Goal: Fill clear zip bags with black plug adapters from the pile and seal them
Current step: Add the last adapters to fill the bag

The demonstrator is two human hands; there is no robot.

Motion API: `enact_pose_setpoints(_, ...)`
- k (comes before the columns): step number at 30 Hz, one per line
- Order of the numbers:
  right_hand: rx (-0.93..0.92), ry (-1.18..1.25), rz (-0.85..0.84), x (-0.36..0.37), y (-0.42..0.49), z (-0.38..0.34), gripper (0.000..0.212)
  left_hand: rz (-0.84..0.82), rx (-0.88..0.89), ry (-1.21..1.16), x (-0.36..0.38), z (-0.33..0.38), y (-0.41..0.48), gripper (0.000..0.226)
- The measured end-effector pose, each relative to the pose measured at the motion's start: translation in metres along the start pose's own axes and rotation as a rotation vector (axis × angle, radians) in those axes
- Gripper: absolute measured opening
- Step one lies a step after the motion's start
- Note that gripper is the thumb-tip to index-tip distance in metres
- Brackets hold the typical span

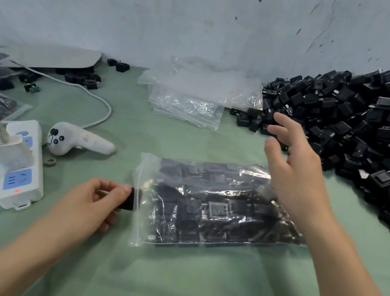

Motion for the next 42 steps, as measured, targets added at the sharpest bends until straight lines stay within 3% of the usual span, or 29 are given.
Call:
enact_pose_setpoints(6,0.163,0.036,0.128,-0.015,-0.005,0.037,0.036,-0.144,0.048,-0.048,0.020,0.009,-0.012,0.031)
enact_pose_setpoints(11,0.183,-0.025,0.181,-0.017,-0.010,0.044,0.036,-0.077,0.124,0.041,0.030,0.013,-0.020,0.047)
enact_pose_setpoints(15,0.170,-0.045,0.181,-0.014,-0.014,0.043,0.036,-0.050,0.212,0.121,0.031,0.013,-0.025,0.035)
enact_pose_setpoints(21,0.170,-0.051,0.200,-0.015,-0.014,0.042,0.035,0.008,0.184,0.049,0.028,0.015,-0.026,0.025)
enact_pose_setpoints(29,0.173,-0.036,0.220,-0.014,-0.019,0.041,0.032,-0.092,0.100,0.035,0.016,0.011,-0.021,0.057)
enact_pose_setpoints(36,0.187,-0.043,0.207,-0.012,-0.020,0.039,0.032,-0.077,0.186,-0.009,0.035,0.010,-0.022,0.015)
enact_pose_setpoints(42,0.186,-0.050,0.199,-0.010,-0.019,0.039,0.032,-0.135,0.145,-0.066,0.039,0.015,-0.023,0.023)
Point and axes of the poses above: each hand's wrist, its own y-axis towards the middle knuckle, its own x-axis out of the palm, z = x × y, the point moved 1 cm from there along y, towards the middle knuckle, and after that the axes turned 8 degrees about -x, right-handed, at the moved point
